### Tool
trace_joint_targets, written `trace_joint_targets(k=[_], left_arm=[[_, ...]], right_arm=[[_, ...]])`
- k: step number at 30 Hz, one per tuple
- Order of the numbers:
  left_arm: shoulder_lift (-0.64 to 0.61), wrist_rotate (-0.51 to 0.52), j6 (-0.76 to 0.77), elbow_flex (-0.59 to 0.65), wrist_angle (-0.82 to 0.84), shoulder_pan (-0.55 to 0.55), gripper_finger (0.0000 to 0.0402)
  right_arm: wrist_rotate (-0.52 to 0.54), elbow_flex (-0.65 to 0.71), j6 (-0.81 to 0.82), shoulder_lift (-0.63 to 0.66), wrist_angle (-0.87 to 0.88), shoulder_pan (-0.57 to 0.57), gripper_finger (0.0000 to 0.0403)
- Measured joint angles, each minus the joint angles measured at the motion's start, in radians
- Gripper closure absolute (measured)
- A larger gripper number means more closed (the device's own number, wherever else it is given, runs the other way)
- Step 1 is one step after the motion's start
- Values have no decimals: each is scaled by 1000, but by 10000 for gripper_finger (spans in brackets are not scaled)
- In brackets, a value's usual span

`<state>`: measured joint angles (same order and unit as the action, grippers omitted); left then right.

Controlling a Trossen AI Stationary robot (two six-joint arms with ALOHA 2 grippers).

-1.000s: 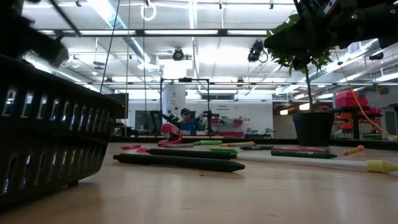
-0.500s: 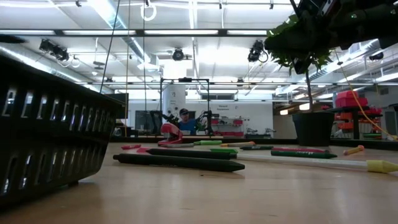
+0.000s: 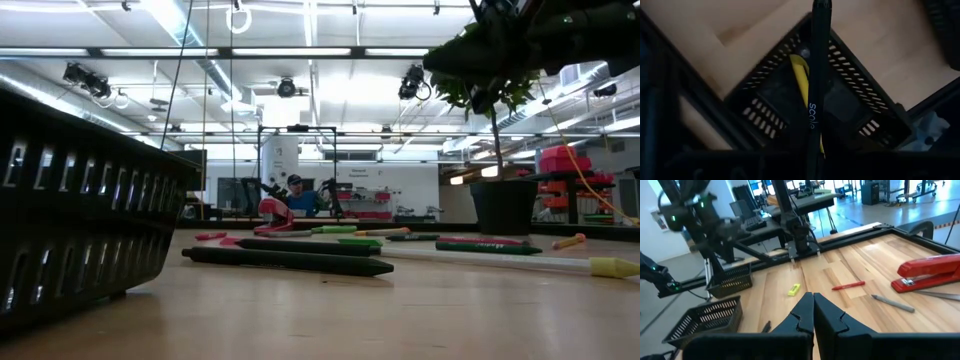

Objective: Sort crayons/erasers/pens/pencils in bins
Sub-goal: Put the bottom left black pen into the left black bin

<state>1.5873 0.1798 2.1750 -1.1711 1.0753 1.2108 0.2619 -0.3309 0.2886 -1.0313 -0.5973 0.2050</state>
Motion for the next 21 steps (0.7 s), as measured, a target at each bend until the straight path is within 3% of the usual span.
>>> trace_joint_targets(k=[21], left_arm=[[112,-5,9,-1,-155,-24,352]], right_arm=[[22,0,1,0,11,0,392]])
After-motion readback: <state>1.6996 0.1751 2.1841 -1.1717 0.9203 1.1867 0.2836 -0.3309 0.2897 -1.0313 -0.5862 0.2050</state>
